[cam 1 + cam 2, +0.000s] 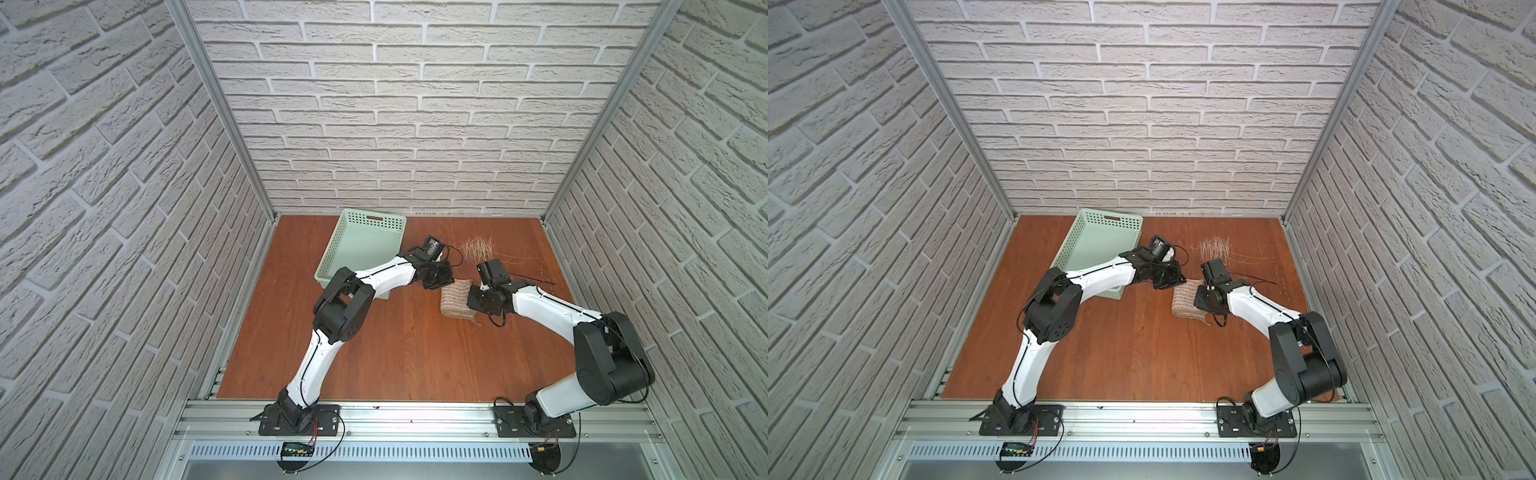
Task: Fold the square dishcloth
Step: Smooth out the cleaning item at the center of the board.
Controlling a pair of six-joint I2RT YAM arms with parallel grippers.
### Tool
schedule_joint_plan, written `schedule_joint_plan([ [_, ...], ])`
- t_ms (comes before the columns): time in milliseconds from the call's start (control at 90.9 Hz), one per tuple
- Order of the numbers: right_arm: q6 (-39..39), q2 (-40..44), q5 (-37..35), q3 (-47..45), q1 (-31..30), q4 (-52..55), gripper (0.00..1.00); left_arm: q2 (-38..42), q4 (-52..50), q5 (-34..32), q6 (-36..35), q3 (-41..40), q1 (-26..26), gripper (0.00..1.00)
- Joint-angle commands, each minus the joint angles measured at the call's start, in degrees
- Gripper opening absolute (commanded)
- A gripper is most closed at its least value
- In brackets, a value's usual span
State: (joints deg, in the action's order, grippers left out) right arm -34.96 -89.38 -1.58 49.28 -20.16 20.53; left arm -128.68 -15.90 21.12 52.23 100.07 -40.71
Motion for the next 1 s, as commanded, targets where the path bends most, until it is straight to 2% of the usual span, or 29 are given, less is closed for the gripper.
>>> schedule_joint_plan([
  [0,-0.31,-2.08,-1.72,0.96,-0.27,-0.59,0.24,0.06,-2.7,-2.44,-2.71,1.47,0.36,0.17],
  [66,-0.44,-2.39,-2.32,0.82,-0.31,-0.34,0.14,-0.39,-3.68,-2.94,-3.27,1.89,0.34,0.18],
  [176,-0.53,-1.67,-3.77,0.24,-0.32,0.59,0.06,-1.55,-4.14,-3.31,-3.62,2.25,0.44,0.17],
  [396,-0.67,-1.45,-4.7,-1.58,-0.29,0.5,0.05,-3.42,-4.87,-4.07,-4.07,2.62,0.53,0.17],
  [627,-0.96,-2.09,-4.75,-3.28,-0.31,-0.13,0.11,-4.29,-7.32,-6.1,-5.9,3.01,0.67,0.17],
  [693,-0.56,-0.36,-4.89,-3.48,-0.32,0.49,0.17,-3.69,-7.09,-6.07,-5.99,2.52,0.71,0.17],
  [869,0.86,5.45,-7.32,-2.28,-0.31,4.89,0.25,-0.89,-7.17,-7.23,-6.63,1.64,0.22,0.18],
  [990,1.33,9.48,-8.84,-1.61,-0.32,7.13,0.28,1.12,-7.24,-7.46,-7.19,1.81,-0.44,0.24],
])
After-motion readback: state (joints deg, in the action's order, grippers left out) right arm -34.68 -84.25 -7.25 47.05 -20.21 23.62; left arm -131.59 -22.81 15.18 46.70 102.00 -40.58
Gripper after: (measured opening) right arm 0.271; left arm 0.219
